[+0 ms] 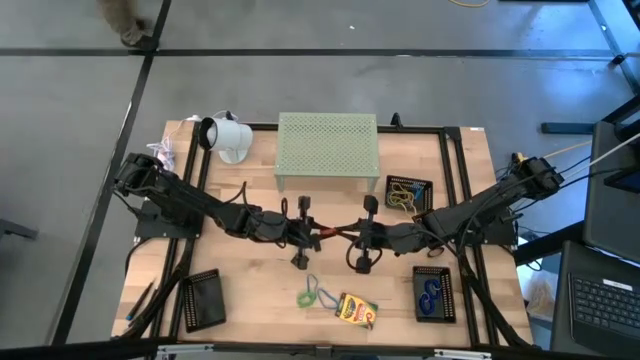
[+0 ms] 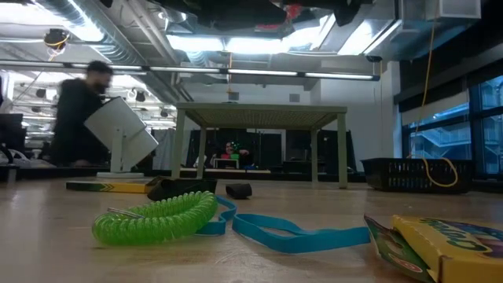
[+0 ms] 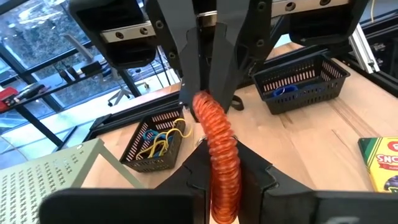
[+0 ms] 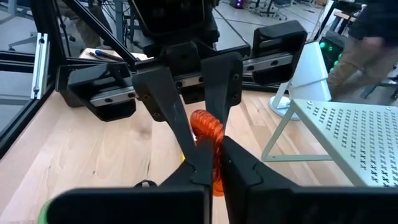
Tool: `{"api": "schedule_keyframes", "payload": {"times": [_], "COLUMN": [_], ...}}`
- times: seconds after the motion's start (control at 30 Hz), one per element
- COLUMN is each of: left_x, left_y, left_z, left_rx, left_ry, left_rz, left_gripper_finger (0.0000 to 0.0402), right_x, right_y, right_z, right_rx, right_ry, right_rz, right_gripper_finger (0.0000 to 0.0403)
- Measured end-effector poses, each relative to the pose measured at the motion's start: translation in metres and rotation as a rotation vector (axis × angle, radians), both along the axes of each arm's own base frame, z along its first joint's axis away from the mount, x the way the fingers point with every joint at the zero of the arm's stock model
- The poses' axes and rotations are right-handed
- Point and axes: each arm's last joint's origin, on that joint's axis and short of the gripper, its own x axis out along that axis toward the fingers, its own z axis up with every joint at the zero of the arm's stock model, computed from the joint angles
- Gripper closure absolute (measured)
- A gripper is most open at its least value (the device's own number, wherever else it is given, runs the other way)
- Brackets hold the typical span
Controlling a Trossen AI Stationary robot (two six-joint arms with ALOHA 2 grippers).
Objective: Pick & Place Office Desk Supplies
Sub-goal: Put the orange spring keychain into the bottom right black bin
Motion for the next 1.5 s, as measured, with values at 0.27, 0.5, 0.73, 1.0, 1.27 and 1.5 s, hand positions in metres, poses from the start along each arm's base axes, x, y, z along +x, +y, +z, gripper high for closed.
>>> {"api": "schedule_keyframes", "payload": {"times": [0.27,0.5,0.73,1.0,1.27,1.5], "left_x": [0.000,0.000,0.000,-0.002,-0.003,-0.004], "left_y": [0.000,0.000,0.000,0.005,0.005,0.005], "left_z": [0.000,0.000,0.000,-0.003,-0.008,-0.010], "left_rx": [-0.001,-0.034,-0.146,-0.121,-0.176,-0.170], "left_ry": [-0.001,-0.001,-0.012,-0.008,0.029,0.047], "left_rz": [0.001,0.007,0.044,0.216,0.229,0.230], "left_gripper_finger": [0.0366,0.0318,0.0233,0.0189,0.0191,0.0191], "right_x": [0.000,0.000,0.000,-0.009,-0.034,-0.063], "right_y": [0.000,0.000,0.000,0.002,0.014,0.035], "right_z": [0.000,0.000,0.000,-0.007,-0.022,-0.036], "right_rx": [0.007,0.008,0.011,0.195,0.519,0.797], "right_ry": [-0.001,0.000,-0.001,0.088,0.361,0.657], "right_rz": [-0.003,-0.004,-0.007,-0.019,-0.013,-0.095], "right_gripper_finger": [0.0392,0.0392,0.0393,0.0393,0.0393,0.0385]}}
